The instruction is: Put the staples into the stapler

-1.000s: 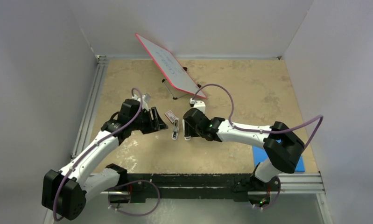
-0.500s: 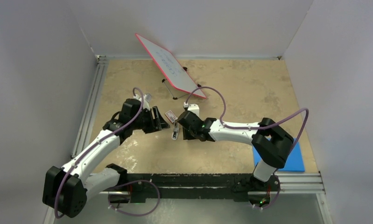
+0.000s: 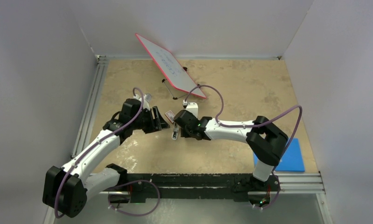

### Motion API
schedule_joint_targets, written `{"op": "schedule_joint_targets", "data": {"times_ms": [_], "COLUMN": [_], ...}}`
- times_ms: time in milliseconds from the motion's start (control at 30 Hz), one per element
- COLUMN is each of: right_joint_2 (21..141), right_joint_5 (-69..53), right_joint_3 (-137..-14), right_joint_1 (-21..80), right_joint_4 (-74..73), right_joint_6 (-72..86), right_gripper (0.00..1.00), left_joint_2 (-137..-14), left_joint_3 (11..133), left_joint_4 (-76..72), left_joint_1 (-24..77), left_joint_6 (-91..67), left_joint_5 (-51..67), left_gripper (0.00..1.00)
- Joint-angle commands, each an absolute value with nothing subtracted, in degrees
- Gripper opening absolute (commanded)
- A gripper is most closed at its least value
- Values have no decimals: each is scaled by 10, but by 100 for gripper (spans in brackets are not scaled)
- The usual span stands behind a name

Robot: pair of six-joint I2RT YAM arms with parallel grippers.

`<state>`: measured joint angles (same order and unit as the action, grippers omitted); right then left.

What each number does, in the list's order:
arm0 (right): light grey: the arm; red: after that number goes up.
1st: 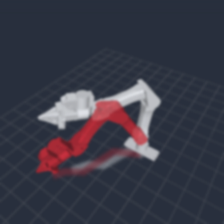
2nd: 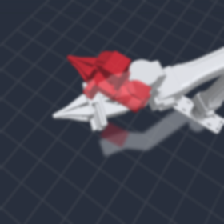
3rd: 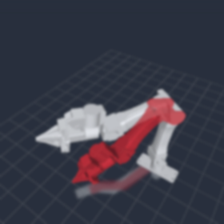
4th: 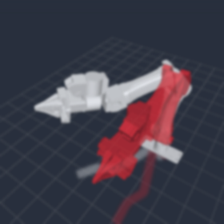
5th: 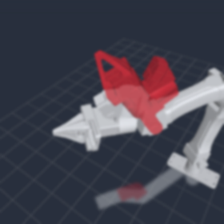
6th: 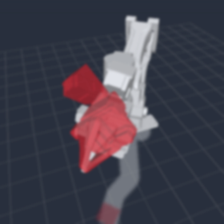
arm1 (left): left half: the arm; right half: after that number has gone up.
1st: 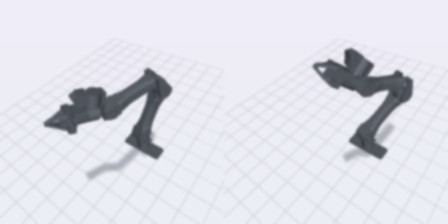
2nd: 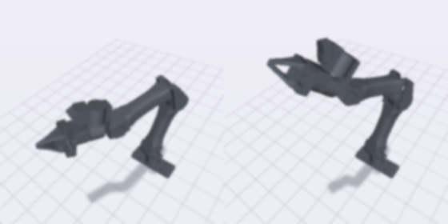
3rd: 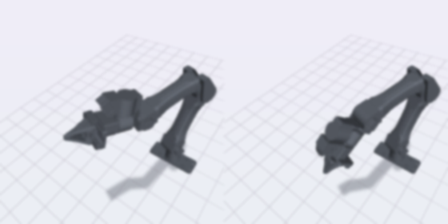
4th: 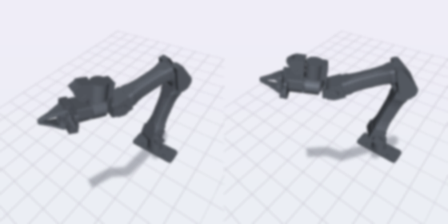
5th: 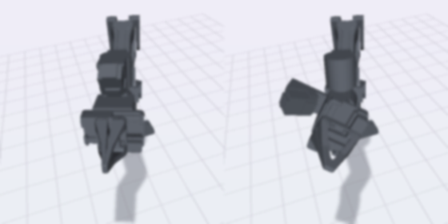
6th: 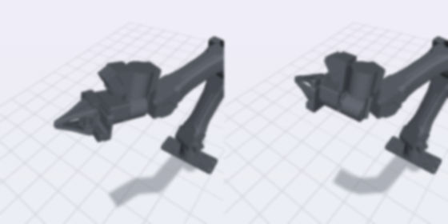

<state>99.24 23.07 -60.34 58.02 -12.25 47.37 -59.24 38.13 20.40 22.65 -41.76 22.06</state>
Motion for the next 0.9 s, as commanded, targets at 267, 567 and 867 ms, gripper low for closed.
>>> {"op": "schedule_joint_targets", "data": {"times_ms": [267,567,867], "right_joint_2": [1067,972,860], "right_joint_5": [324,327,311], "right_joint_3": [-652,-638,-550], "right_joint_1": [539,540,538], "right_joint_4": [-65,-76,-77], "right_joint_6": [465,457,468], "right_gripper": [30,53,53], "left_joint_2": [-591,-597,-600], "left_joint_3": [387,394,403], "left_joint_4": [190,190,197], "left_joint_1": [228,228,228], "left_joint_6": [-410,-408,-407], "left_joint_5": [211,202,193], "left_gripper": [54,54,54]}}
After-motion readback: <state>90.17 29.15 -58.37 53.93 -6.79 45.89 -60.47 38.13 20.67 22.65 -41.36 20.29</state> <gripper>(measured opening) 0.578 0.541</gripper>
